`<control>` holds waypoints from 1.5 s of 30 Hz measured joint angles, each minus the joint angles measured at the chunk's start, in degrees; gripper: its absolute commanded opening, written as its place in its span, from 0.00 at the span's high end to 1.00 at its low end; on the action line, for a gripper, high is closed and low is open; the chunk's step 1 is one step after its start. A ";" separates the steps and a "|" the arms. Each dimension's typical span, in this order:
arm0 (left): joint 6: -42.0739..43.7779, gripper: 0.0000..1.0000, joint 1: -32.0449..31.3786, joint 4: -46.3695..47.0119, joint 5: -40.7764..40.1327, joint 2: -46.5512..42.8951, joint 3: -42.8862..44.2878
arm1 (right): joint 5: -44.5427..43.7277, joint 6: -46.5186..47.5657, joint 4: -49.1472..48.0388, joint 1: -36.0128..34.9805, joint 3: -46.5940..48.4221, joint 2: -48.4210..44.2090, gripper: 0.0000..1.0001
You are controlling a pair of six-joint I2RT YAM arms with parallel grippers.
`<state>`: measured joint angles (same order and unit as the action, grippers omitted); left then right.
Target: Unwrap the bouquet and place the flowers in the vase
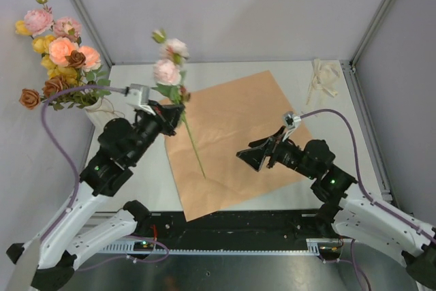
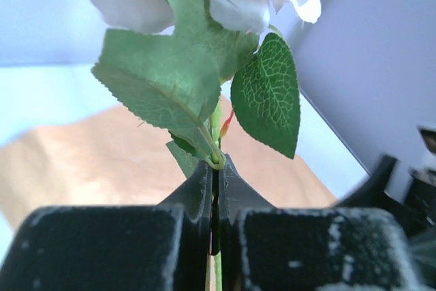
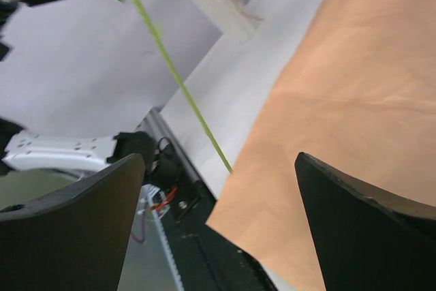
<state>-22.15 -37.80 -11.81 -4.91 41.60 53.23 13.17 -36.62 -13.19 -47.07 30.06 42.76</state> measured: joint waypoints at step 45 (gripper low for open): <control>50.49 1.00 31.89 36.26 -21.18 7.91 9.14 | -4.68 2.78 18.49 11.32 -4.17 -15.58 0.01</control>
<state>28.34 -5.91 24.45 -26.09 49.52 62.37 8.49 -33.85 5.30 -35.75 25.89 27.18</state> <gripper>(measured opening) 0.016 0.992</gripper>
